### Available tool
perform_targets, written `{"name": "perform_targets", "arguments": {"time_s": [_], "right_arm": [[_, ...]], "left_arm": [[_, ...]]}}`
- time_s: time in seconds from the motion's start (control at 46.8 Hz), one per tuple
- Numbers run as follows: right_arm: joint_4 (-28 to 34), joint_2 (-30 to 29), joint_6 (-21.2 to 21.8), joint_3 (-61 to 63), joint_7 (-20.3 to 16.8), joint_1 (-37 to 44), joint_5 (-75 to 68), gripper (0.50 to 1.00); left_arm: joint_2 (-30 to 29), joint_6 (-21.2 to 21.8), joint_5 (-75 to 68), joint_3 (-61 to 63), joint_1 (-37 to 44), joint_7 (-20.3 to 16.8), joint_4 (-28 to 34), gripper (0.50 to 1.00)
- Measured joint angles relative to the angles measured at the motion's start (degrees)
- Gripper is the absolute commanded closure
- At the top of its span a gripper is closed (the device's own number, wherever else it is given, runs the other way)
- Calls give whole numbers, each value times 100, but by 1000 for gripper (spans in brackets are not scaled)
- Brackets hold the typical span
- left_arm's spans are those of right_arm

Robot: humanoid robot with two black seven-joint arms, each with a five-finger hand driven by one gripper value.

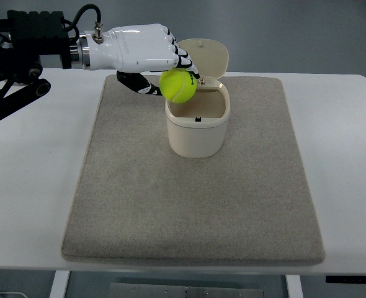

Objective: Put tennis ball into box with left hand
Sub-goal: 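Lift the ball with the left hand and carry it over the bin, then lower the ball into the bin and open the left hand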

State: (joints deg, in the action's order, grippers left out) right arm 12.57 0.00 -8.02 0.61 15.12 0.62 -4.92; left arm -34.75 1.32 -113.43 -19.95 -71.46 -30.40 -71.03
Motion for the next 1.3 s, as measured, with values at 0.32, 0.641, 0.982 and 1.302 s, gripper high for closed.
{"name": "perform_targets", "arguments": {"time_s": [0.32, 0.641, 0.982, 1.302], "right_arm": [[0, 0, 0, -2, 0, -1, 0, 562], [0, 0, 1, -1, 0, -1, 0, 562], [0, 0, 1, 0, 0, 0, 0, 562], [0, 0, 0, -2, 0, 0, 0, 562]], "left_arm": [[418, 22, -177, -7, -23, 0, 331, 1000], [862, 27, -197, -11, 5, 0, 656, 1000], [917, 27, -178, -11, 54, 0, 749, 840], [891, 13, -117, -14, 77, -1, 777, 731]]}}
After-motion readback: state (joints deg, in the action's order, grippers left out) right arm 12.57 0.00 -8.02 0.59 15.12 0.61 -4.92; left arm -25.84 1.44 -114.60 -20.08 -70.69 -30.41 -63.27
